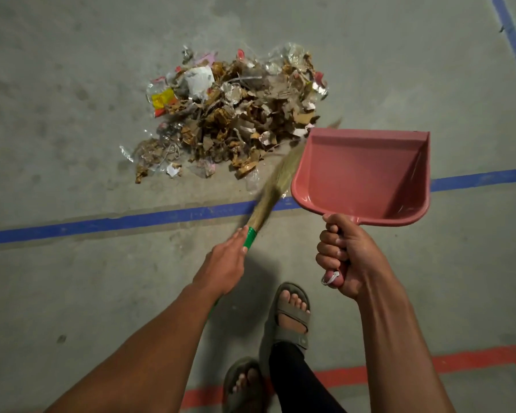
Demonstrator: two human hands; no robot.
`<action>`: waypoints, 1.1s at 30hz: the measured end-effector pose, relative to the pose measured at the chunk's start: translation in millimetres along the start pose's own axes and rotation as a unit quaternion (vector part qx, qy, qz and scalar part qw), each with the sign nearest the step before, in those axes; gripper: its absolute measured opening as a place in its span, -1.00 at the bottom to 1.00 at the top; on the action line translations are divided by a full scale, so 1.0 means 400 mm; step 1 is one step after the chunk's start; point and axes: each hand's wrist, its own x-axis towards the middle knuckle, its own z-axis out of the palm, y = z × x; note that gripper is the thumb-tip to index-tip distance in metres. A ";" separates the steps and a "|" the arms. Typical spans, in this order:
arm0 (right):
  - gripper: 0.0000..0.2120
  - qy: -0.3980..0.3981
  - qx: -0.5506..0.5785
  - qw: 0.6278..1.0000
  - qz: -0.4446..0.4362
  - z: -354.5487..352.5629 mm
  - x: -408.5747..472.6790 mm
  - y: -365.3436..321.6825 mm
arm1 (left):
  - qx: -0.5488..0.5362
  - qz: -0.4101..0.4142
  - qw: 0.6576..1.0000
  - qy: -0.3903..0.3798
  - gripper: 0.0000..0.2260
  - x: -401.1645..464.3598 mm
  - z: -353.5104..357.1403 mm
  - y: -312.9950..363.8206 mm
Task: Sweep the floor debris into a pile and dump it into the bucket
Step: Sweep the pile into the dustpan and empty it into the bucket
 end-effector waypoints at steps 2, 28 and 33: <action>-0.69 0.008 -0.005 1.000 0.002 -0.011 -0.009 0.012 | 0.024 -0.011 0.999 -0.037 -0.51 -0.019 0.033 -0.029; -0.71 -0.073 -0.114 0.987 0.087 0.311 0.045 0.186 | -0.092 -0.193 0.941 0.260 -0.49 -0.175 -0.254 -0.318; -0.71 -0.079 -0.144 0.980 0.114 0.381 0.105 0.220 | -0.183 -0.319 0.882 0.295 -0.52 -0.109 -0.231 -0.434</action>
